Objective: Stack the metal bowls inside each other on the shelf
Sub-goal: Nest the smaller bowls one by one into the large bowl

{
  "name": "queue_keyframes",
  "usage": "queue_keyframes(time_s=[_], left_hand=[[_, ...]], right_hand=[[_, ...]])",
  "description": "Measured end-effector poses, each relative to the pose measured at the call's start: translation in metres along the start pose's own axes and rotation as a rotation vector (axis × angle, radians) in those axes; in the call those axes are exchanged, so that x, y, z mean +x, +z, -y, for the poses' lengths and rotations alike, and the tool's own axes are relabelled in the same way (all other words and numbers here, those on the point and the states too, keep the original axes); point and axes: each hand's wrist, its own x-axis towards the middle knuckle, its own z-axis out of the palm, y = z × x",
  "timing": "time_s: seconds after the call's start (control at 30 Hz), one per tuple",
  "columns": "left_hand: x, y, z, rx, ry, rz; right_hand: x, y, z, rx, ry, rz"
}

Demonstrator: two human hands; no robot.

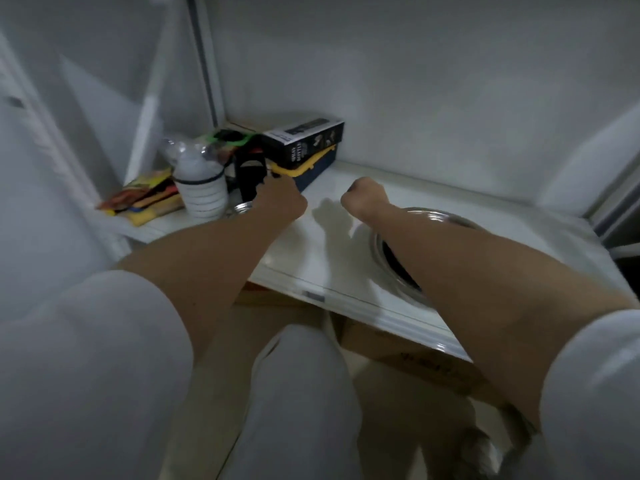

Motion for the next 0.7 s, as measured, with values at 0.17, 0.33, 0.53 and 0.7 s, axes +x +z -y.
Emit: queue_keyframes(time_s=[0.17, 0.33, 0.53, 0.7], left_hand=[[0.009, 0.0, 0.07, 0.103, -0.138, 0.026], [0.02, 0.016, 0.094, 0.107, -0.221, 0.087], [0.024, 0.014, 0.106, 0.075, -0.177, 0.041], [0.023, 0.015, 0.109, 0.011, -0.193, -0.022]], right_hand=[[0.002, 0.062, 0.045, 0.052, -0.047, 0.131], [0.004, 0.099, 0.061, 0.072, -0.038, 0.211], [0.009, 0.114, 0.064, 0.056, 0.011, 0.25], [0.011, 0.107, 0.064, 0.052, 0.008, 0.149]])
